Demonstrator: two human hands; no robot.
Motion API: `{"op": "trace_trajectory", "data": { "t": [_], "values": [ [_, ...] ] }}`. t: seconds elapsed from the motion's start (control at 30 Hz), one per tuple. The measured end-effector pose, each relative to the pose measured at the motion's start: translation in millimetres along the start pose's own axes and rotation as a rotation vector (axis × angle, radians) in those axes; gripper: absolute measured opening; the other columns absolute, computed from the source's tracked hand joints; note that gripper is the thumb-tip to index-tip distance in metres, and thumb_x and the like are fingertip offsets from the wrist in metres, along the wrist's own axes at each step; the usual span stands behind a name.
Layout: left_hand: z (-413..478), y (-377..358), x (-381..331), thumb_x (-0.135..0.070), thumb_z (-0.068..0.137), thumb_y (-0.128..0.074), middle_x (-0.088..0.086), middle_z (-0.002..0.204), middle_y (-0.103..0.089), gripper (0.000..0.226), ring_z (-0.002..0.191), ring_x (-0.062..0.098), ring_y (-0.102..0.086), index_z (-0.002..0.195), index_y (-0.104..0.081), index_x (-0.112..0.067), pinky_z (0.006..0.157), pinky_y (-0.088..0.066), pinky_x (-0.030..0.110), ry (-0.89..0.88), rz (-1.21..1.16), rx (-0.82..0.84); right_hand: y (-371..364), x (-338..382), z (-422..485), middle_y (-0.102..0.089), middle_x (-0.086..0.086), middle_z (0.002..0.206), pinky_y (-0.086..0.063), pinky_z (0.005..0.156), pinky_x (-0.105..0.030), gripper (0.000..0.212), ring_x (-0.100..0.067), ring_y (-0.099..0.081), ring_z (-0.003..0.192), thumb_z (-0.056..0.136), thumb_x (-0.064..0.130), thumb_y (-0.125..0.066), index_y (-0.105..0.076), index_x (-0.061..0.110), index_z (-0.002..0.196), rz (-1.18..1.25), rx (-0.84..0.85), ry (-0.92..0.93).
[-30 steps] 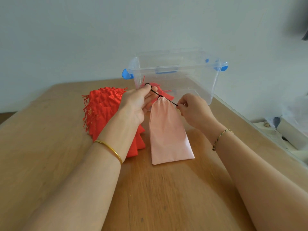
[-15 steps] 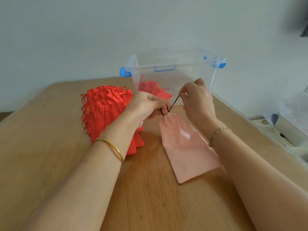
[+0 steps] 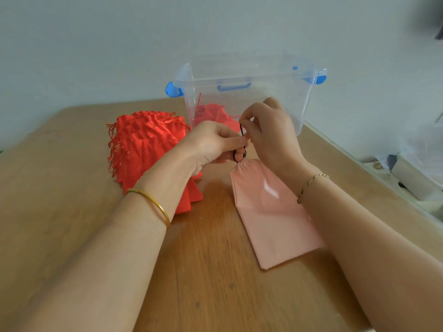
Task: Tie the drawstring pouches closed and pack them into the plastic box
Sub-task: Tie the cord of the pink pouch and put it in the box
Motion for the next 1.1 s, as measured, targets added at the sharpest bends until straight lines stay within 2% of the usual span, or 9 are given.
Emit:
{"op": "trace_trajectory", "data": {
  "t": [0.17, 0.3, 0.37, 0.43, 0.57, 0.67, 0.87, 1.0, 1.1],
  "values": [
    [2, -2, 3, -0.017, 0.085, -0.063, 0.0, 0.056, -0.06, 0.02, 0.056, 0.012, -0.054, 0.065, -0.063, -0.012, 0.061, -0.04, 0.022, 0.071, -0.05, -0.07, -4, -9, 1, -0.064, -0.008, 0.08, -0.054, 0.076, -0.045, 0.02, -0.025, -0.066, 0.072, 0.085, 0.003, -0.045, -0.06, 0.013, 0.095, 0.165, 0.133, -0.247],
    [3, 2, 2, -0.011, 0.085, -0.062, 0.0, 0.057, -0.06, 0.018, 0.05, 0.007, -0.054, 0.067, -0.062, -0.012, 0.053, -0.042, 0.015, 0.087, -0.116, -0.128, -8, -9, -1, -0.055, -0.022, 0.075, -0.052, 0.079, -0.043, 0.015, -0.041, -0.06, 0.075, 0.078, -0.007, -0.042, -0.05, -0.016, 0.087, 0.318, 0.315, -0.443],
    [2, 3, 1, -0.011, 0.086, -0.061, 0.002, 0.059, -0.06, 0.018, 0.049, 0.007, -0.054, 0.068, -0.062, -0.012, 0.052, -0.042, 0.015, 0.078, -0.14, -0.14, -10, -3, -2, -0.047, -0.016, 0.075, -0.039, 0.073, -0.038, 0.006, -0.031, -0.043, 0.07, 0.073, -0.005, -0.044, -0.048, -0.002, 0.07, 0.432, 0.376, -0.439],
    [2, 4, 1, -0.011, 0.086, -0.061, 0.001, 0.058, -0.06, 0.018, 0.048, 0.006, -0.054, 0.069, -0.06, -0.014, 0.053, -0.04, 0.016, 0.071, -0.17, -0.152, -11, -3, -3, -0.05, -0.018, 0.074, -0.039, 0.074, -0.04, 0.021, -0.026, -0.045, 0.074, 0.078, -0.009, -0.043, -0.048, 0.006, 0.064, 0.494, 0.409, -0.434],
    [0, 3, -4, -0.011, 0.086, -0.061, 0.0, 0.059, -0.061, 0.016, 0.047, 0.005, -0.056, 0.071, -0.058, -0.015, 0.046, -0.041, 0.012, 0.034, -0.178, -0.164, -9, -6, -4, -0.061, -0.015, 0.082, -0.047, 0.076, -0.031, 0.018, -0.021, -0.057, 0.077, 0.084, -0.007, -0.048, -0.053, 0.007, 0.094, 0.419, 0.349, -0.339],
    [-1, 4, -6, -0.006, 0.088, -0.058, 0.004, 0.063, -0.061, 0.018, 0.041, 0.003, -0.056, 0.071, -0.056, -0.012, 0.04, -0.039, 0.011, 0.015, -0.224, -0.202, -5, -4, 1, -0.057, -0.008, 0.077, -0.045, 0.061, -0.019, 0.027, -0.015, -0.055, 0.065, 0.084, -0.009, -0.04, -0.048, 0.017, 0.084, 0.417, 0.188, -0.282],
    [-4, 2, -9, -0.001, 0.088, -0.057, 0.009, 0.063, -0.059, 0.016, 0.038, 0.004, -0.056, 0.074, -0.056, -0.007, 0.038, -0.037, 0.01, -0.03, -0.282, -0.226, -4, 4, 1, -0.045, 0.007, 0.076, -0.038, 0.066, -0.023, 0.024, -0.015, -0.045, 0.078, 0.083, -0.006, -0.033, -0.047, 0.011, 0.09, 0.318, 0.125, -0.244],
    [-1, 5, -5, -0.007, 0.086, -0.061, -0.004, 0.047, -0.061, 0.017, 0.041, 0.003, -0.057, 0.07, -0.059, -0.012, 0.042, -0.04, 0.013, -0.027, -0.242, -0.27, 0, 5, 0, -0.049, 0.004, 0.071, -0.037, 0.067, -0.027, 0.008, -0.015, -0.047, 0.074, 0.081, 0.004, -0.049, -0.054, 0.007, 0.087, 0.337, 0.222, -0.246],
    [3, 7, -2, -0.009, 0.085, -0.063, -0.007, 0.044, -0.06, 0.018, 0.042, 0.003, -0.058, 0.069, -0.06, -0.015, 0.05, -0.043, 0.019, -0.028, -0.219, -0.301, 1, 5, -1, -0.049, 0.005, 0.064, -0.035, 0.059, -0.023, 0.017, -0.011, -0.046, 0.063, 0.071, 0.004, -0.065, -0.057, 0.009, 0.085, 0.342, 0.266, -0.227]
  ]
}}
Point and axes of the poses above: each hand's wrist, its own z-axis towards the middle knuckle, its own y-axis out of the back of the hand, x = y × z, the point moved 2 cm from there along z, towards the middle knuckle
